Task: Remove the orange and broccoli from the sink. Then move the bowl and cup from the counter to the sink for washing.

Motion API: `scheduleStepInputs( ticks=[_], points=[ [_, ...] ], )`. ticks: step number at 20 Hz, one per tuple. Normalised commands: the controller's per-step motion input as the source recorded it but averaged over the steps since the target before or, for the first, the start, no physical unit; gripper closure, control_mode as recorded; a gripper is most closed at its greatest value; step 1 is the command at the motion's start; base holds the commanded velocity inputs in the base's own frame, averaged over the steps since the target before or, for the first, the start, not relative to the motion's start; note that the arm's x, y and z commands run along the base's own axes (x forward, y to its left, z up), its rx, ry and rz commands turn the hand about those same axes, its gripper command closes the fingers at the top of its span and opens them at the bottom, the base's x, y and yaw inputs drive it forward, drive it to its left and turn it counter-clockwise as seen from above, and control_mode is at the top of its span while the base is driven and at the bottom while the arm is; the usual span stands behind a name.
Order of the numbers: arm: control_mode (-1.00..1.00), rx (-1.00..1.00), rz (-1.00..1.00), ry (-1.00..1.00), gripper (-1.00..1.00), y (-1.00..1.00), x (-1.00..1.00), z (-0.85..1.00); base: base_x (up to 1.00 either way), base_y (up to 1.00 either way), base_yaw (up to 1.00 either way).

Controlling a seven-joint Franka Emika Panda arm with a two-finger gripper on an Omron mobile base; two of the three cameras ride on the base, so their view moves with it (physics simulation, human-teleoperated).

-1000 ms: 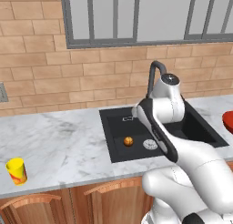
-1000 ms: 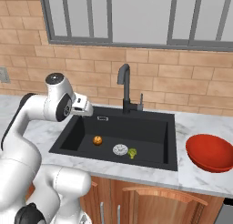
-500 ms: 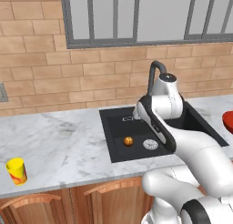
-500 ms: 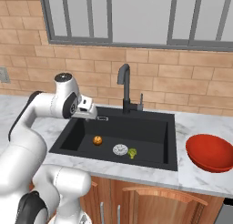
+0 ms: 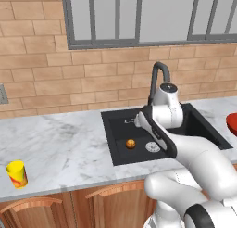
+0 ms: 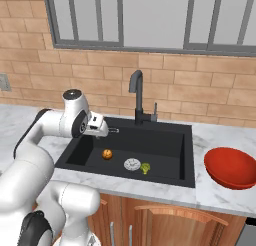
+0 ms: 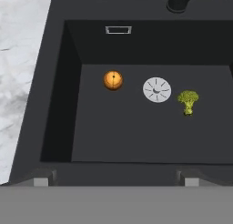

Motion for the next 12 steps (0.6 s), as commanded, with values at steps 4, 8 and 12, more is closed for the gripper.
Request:
scheduleStepInputs(
  ticks=[4, 8, 12],
  points=[
    [-1.00, 0.00, 0.00, 0.00, -1.00, -0.06, 0.11, -0.27, 0.00, 0.00, 0.00],
    [-1.00, 0.00, 0.00, 0.00, -1.00, -0.15, 0.14, -0.18, 0.00, 0.00, 0.00],
    [-1.00, 0.00, 0.02, 0.00, -1.00, -0.11, 0.10, -0.18, 0.00, 0.00, 0.00]
  ],
)
